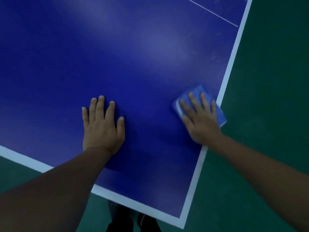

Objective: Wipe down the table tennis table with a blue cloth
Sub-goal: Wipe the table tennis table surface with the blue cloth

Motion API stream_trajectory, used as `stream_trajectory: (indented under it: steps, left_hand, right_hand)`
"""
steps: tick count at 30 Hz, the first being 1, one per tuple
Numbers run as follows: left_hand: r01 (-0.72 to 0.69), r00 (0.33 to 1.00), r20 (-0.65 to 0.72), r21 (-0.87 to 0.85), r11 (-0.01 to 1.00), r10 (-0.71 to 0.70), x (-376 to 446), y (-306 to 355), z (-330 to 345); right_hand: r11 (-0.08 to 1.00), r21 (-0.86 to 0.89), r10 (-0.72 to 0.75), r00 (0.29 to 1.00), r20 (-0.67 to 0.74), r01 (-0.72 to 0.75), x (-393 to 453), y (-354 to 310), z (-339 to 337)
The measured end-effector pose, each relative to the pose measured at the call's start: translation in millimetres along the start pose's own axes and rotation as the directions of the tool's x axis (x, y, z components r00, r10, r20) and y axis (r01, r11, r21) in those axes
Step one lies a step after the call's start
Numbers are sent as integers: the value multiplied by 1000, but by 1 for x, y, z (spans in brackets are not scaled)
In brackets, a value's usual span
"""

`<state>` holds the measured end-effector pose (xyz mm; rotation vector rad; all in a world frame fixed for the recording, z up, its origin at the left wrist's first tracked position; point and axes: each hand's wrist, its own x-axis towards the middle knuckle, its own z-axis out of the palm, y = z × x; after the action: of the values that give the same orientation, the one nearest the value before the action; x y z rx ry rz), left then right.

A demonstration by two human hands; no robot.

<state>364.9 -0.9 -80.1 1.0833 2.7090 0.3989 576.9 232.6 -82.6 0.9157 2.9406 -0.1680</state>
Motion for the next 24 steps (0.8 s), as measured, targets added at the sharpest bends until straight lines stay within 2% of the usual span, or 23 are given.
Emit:
stream_trajectory:
  steps: [2, 4, 10, 14, 17, 20, 22, 24]
  left_hand:
    - [-7, 1000, -4, -24, 1000, 7, -1, -1, -1]
    - [-19, 1000, -9, -59, 998, 19, -1, -3, -3]
    - [-38, 999, 21, -209, 977, 43, 1, -9, -12]
    - [1, 981, 181, -344, 939, 66, 17, -28, -23]
    - [-51, 957, 254, -322, 945, 138, 21, -38, -26]
    - [-102, 972, 183, -239, 966, 148, 11, -34, -21]
    - [-119, 982, 121, -182, 976, 142, 3, -30, -16]
    - [-144, 984, 93, -88, 986, 152, -2, -27, -11]
  right_hand:
    - [990, -12, 143, 990, 5, -143, 28, -9, -1]
    - [992, -28, 128, 991, 37, -127, 42, -36, 2]
    - [989, -23, -142, 988, 55, 144, 18, -131, 10]
    - [900, 25, -435, 899, 39, 435, -73, -166, 20]
    - [863, 52, -505, 861, 69, 502, -149, -154, 29]
    - [891, 19, -453, 884, 119, 454, -188, -116, 27]
    - [940, -4, -338, 932, 132, 341, -189, -94, 22]
    - [987, -33, -155, 981, 113, 160, -173, -77, 16]
